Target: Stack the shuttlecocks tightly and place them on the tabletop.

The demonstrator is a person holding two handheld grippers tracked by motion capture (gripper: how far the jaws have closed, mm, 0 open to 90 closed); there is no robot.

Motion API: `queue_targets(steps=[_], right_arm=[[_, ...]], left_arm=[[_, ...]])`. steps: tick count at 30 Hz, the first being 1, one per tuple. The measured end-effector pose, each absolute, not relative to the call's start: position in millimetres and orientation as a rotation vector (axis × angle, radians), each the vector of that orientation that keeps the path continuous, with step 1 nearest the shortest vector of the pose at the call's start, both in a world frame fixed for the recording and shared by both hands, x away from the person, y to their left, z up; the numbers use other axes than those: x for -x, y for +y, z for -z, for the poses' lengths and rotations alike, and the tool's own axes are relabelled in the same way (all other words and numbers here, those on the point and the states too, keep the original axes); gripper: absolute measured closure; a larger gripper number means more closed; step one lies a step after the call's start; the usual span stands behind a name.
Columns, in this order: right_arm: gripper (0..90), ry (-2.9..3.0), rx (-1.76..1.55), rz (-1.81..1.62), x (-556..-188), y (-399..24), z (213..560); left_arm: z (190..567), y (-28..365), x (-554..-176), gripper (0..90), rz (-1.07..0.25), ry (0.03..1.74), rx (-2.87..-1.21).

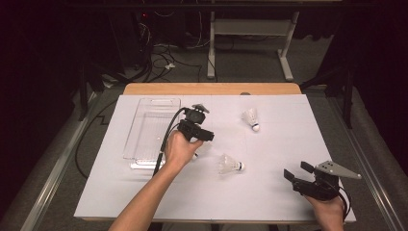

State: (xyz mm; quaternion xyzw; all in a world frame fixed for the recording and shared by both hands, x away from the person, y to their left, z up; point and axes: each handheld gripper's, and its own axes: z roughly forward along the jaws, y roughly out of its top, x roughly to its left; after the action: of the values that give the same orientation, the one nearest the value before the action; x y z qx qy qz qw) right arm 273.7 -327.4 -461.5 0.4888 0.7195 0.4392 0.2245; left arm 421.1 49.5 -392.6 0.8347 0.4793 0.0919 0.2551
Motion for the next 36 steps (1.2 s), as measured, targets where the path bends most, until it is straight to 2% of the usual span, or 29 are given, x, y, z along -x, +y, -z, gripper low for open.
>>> queue_targets(steps=[7,26,36], right_arm=[[23.9,1.988,-1.348,-1.213,-274.0,-327.5,461.6],[24.6,1.994,-1.34,-1.205,-273.8,-326.8,461.7],[24.6,2.004,-1.341,-1.197,-274.3,-326.3,462.4]], left_arm=[[398.3,44.8,-430.4,35.8,-0.188,1.351,-2.281],[411.1,40.4,-434.3,39.5,-0.181,1.409,-2.339],[411.3,39.0,-432.2,48.1,-0.139,1.382,-2.356]])
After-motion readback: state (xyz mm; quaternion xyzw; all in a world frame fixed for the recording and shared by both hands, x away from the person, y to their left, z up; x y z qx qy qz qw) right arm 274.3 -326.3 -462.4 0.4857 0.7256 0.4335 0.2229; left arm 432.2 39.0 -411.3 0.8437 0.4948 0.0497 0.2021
